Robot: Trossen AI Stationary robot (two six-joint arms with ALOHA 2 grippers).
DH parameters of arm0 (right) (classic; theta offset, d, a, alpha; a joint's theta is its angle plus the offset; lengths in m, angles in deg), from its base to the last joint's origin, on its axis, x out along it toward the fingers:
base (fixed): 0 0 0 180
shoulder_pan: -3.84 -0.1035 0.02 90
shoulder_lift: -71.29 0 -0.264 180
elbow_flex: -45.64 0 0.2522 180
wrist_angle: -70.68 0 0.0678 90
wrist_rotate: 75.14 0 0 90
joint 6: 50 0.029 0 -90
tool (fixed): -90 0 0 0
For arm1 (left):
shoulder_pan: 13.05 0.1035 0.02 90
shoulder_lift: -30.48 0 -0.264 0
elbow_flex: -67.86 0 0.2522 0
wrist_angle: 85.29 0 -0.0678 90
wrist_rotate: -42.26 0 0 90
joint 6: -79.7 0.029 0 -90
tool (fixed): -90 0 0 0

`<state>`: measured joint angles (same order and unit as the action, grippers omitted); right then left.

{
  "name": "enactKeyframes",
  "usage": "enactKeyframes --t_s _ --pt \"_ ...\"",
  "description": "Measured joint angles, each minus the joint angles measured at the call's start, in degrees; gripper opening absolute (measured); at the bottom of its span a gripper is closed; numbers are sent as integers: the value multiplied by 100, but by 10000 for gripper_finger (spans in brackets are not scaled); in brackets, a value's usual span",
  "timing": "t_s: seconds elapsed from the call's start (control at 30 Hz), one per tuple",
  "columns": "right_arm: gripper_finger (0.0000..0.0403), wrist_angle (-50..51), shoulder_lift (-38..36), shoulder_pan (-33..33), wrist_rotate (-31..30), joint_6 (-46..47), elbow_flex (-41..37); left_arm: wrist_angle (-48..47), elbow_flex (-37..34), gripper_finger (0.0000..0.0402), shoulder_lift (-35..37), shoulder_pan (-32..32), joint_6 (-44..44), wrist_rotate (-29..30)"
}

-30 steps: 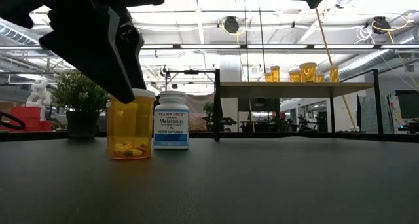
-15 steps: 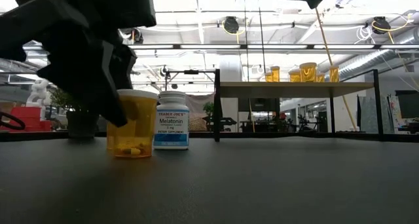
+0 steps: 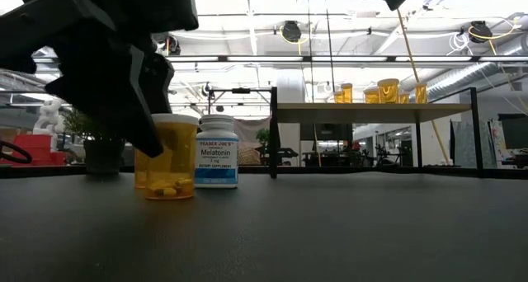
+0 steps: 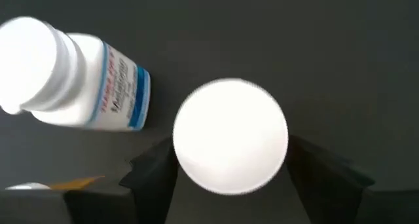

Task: Pick and place medicine bottles onto shelf by color
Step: Put the large orange pill bottle on the shelf

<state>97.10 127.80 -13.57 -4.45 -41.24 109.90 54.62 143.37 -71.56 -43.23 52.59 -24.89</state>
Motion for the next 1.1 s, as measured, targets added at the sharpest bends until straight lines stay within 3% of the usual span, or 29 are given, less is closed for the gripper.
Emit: enactKeyframes --t_s 0.27,0.63,0.8,0.93,1.1 --pt "238 0 0 0 4 0 0 9 114 300 4 0 142 84" --pt "238 2 0 0 7 0 0 7 114 215 4 0 138 77" --pt "238 2 0 0 7 -2 0 -25 160 208 9 0 139 -39" --pt "238 4 0 0 9 -80 0 -91 472 228 9 0 425 -223" --pt "238 77 0 0 10 -280 0 -417 1169 223 9 136 1251 -361"
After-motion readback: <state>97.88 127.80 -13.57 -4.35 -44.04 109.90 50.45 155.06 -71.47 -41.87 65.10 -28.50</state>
